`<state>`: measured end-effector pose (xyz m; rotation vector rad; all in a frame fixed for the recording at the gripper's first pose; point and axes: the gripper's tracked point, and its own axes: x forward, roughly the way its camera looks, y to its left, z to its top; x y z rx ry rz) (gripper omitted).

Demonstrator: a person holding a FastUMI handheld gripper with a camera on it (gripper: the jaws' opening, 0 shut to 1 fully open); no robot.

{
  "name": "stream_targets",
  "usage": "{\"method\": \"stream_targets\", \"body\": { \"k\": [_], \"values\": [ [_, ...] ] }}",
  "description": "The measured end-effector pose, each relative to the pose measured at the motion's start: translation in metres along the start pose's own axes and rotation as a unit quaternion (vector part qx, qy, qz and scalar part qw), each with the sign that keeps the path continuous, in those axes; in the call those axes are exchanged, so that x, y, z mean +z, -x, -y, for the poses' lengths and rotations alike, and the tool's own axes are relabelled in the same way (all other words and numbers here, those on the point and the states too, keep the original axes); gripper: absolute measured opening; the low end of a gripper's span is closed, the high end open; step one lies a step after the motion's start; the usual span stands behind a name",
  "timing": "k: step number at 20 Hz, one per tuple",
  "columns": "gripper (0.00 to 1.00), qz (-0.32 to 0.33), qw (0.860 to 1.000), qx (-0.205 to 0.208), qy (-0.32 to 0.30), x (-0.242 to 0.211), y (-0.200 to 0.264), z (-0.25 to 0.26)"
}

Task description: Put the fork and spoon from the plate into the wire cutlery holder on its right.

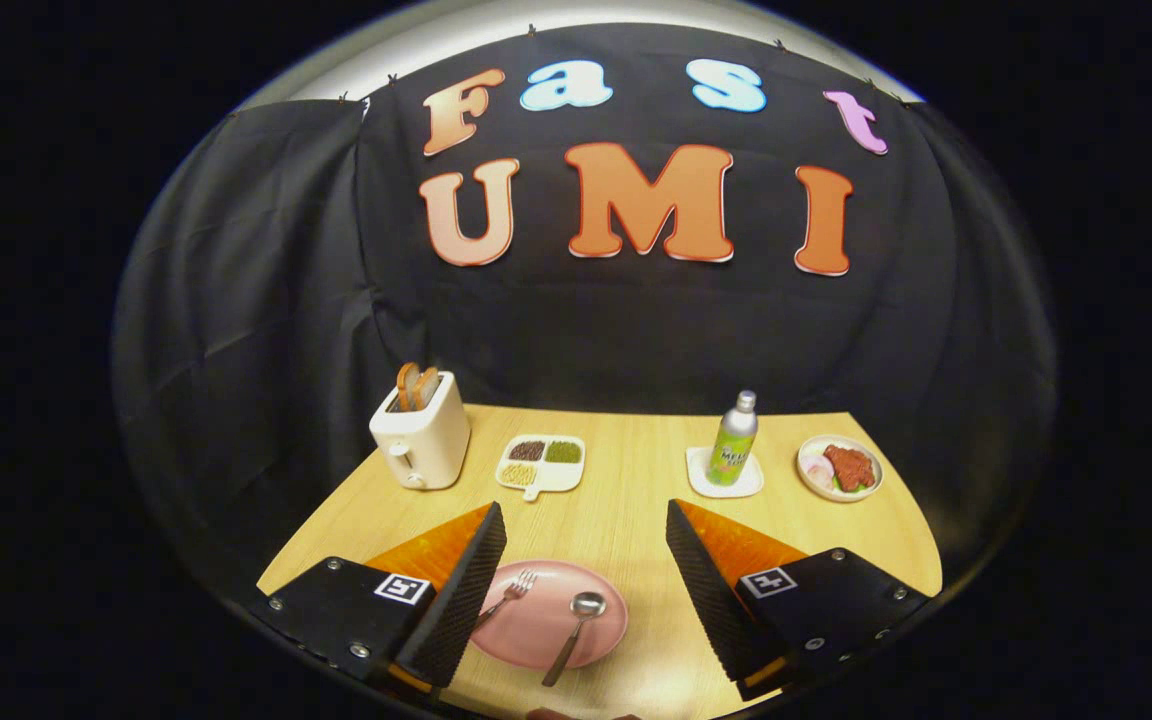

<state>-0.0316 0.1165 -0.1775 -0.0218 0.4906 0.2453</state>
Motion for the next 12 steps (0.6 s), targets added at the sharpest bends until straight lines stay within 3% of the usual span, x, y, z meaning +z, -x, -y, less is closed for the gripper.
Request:
{"method": "stream_targets", "body": {
  "k": [12],
  "values": [
    [0.94, -0.149, 0.989, 0.026, -0.001, -0.099, -0.022, -0.038]
  ]
}}
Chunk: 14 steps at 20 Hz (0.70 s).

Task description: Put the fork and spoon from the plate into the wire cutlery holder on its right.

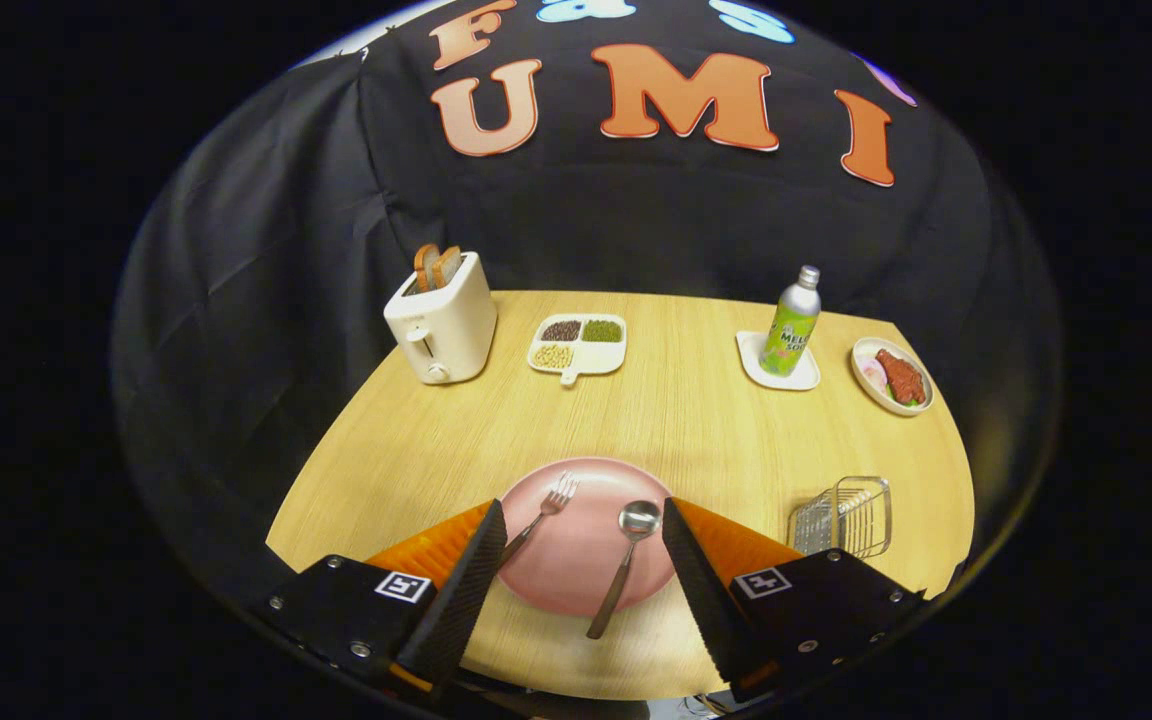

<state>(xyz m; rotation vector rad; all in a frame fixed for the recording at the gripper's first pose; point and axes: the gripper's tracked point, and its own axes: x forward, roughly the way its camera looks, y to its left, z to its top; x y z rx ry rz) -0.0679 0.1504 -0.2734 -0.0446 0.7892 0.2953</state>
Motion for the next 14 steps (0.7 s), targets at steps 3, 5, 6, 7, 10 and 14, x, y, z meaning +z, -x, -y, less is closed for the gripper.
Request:
{"method": "stream_targets", "body": {
  "k": [3, 5, 6, 7, 10, 14],
  "values": [
    [0.92, -0.032, 0.999, 0.000, -0.001, -0.016, -0.007, -0.001],
    [0.90, -0.052, 0.999, -0.001, -0.001, -0.026, -0.015, 0.001],
    [0.89, -0.067, 0.998, -0.006, 0.001, -0.033, -0.017, 0.004],
    [0.88, -0.084, 0.996, -0.007, 0.003, -0.040, -0.020, 0.007],
    [0.85, -0.129, 0.992, -0.007, 0.003, -0.060, -0.029, 0.010],
    [0.80, -0.171, 0.985, -0.002, -0.001, -0.077, -0.038, 0.010]
  ]
}}
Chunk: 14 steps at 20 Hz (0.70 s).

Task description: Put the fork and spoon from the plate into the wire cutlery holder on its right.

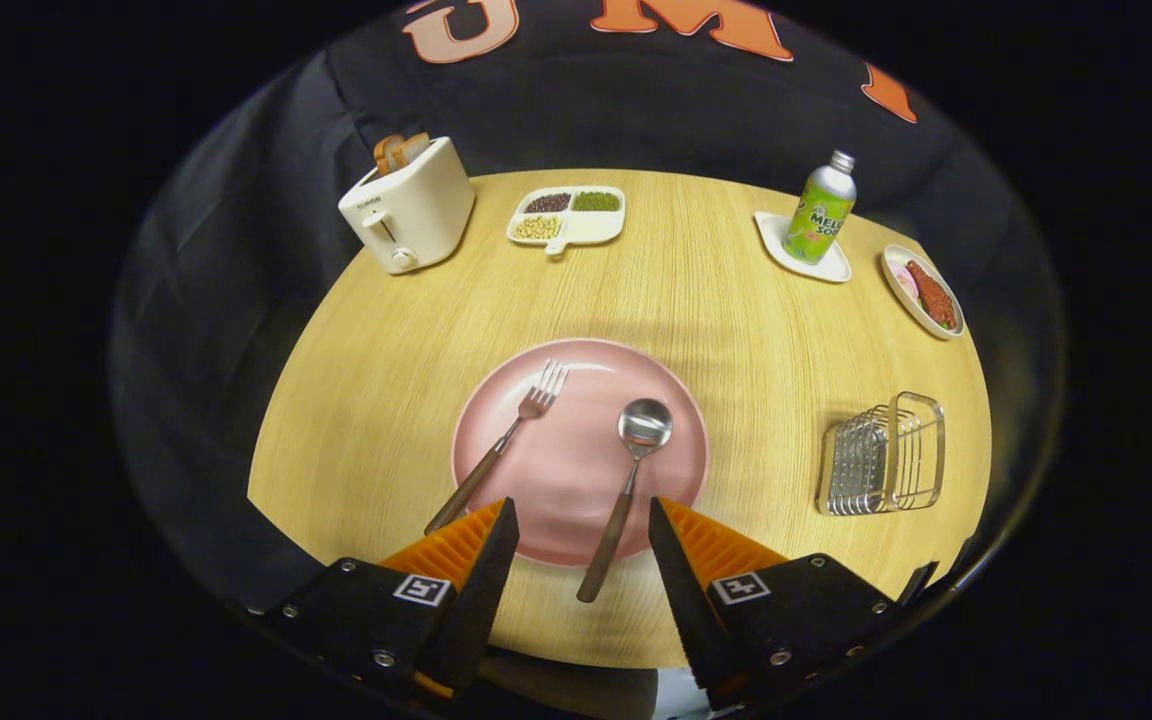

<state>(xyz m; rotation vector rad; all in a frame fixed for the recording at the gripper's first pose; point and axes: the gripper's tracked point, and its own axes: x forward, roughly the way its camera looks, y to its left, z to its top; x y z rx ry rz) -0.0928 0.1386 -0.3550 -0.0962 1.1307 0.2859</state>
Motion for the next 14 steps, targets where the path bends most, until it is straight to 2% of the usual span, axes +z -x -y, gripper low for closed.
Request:
{"method": "stream_targets", "body": {
  "k": [9, 14],
  "values": [
    [0.69, -0.048, 0.999, -0.013, 0.008, -0.016, -0.026, 0.010],
    [0.57, -0.070, 0.997, -0.020, 0.012, -0.021, -0.040, 0.013]
  ]
}}
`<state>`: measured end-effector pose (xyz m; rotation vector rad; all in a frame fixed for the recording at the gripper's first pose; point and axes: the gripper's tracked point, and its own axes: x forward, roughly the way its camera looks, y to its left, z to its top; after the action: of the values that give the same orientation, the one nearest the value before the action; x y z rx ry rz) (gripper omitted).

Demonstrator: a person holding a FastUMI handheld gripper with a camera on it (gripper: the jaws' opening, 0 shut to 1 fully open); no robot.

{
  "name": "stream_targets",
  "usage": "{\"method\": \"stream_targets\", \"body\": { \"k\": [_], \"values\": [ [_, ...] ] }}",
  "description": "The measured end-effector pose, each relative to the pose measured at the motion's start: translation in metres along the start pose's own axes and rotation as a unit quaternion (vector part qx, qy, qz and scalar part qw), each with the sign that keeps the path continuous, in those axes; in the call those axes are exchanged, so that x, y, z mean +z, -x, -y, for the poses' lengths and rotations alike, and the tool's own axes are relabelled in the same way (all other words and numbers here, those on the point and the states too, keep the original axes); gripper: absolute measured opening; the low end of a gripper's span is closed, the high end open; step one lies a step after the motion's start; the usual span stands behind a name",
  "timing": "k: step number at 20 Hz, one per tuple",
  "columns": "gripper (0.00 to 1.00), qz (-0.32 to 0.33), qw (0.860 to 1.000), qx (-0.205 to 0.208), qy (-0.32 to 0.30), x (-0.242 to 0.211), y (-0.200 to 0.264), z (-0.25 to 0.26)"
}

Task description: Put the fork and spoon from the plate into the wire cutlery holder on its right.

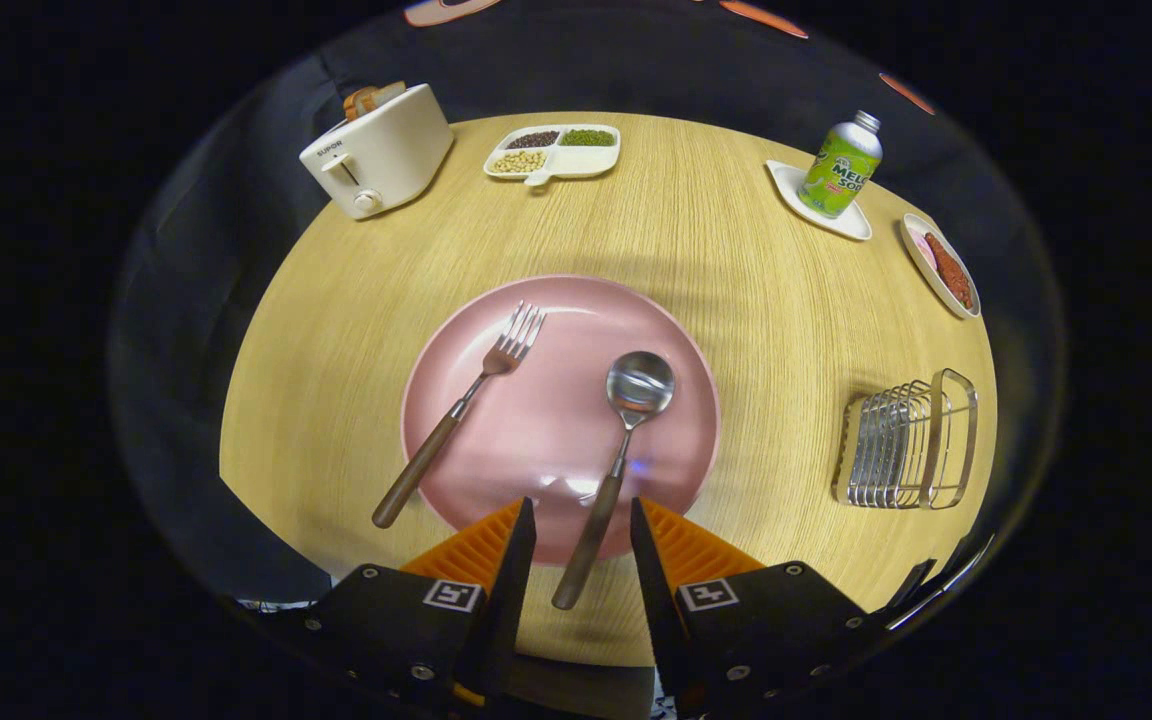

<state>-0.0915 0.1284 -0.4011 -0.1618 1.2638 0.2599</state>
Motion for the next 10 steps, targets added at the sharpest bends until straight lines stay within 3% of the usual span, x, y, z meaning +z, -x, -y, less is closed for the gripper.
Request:
{"method": "stream_targets", "body": {
  "k": [8, 10],
  "values": [
    [0.34, -0.048, 0.999, -0.017, -0.009, -0.008, -0.023, 0.008],
    [0.24, -0.061, 0.998, -0.012, -0.023, -0.011, -0.027, 0.008]
  ]
}}
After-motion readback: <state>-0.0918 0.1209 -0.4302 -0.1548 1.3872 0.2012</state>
